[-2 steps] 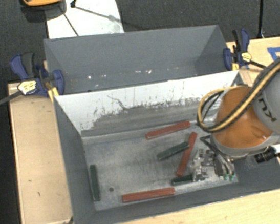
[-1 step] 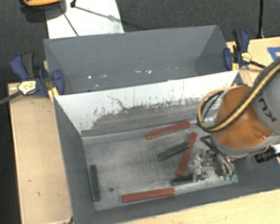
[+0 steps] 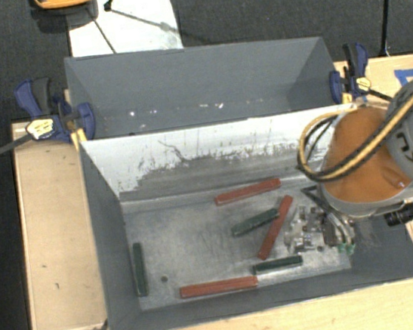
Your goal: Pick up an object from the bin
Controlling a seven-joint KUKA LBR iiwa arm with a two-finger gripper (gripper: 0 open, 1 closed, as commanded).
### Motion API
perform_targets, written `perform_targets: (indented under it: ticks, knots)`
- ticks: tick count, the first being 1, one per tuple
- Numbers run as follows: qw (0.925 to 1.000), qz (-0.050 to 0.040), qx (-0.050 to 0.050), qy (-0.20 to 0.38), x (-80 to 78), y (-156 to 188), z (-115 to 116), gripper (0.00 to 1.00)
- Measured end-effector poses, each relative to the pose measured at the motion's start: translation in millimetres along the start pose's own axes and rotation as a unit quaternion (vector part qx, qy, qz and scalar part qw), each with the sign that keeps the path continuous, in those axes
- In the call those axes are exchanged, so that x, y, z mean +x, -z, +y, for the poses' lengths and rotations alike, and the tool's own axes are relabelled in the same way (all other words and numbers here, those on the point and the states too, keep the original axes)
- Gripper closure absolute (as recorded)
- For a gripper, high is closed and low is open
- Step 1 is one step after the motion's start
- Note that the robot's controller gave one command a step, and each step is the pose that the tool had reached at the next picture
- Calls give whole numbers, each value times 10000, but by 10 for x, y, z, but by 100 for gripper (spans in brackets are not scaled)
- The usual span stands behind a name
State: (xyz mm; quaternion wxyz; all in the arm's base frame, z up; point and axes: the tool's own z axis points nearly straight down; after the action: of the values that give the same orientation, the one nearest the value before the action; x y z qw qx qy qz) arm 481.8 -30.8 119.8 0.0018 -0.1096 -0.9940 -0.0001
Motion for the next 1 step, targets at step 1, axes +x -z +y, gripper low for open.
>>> perform_targets:
  ticks: [1]
  knots:
    - [9999, -3, -1, 120, -102, 673, 20, 100]
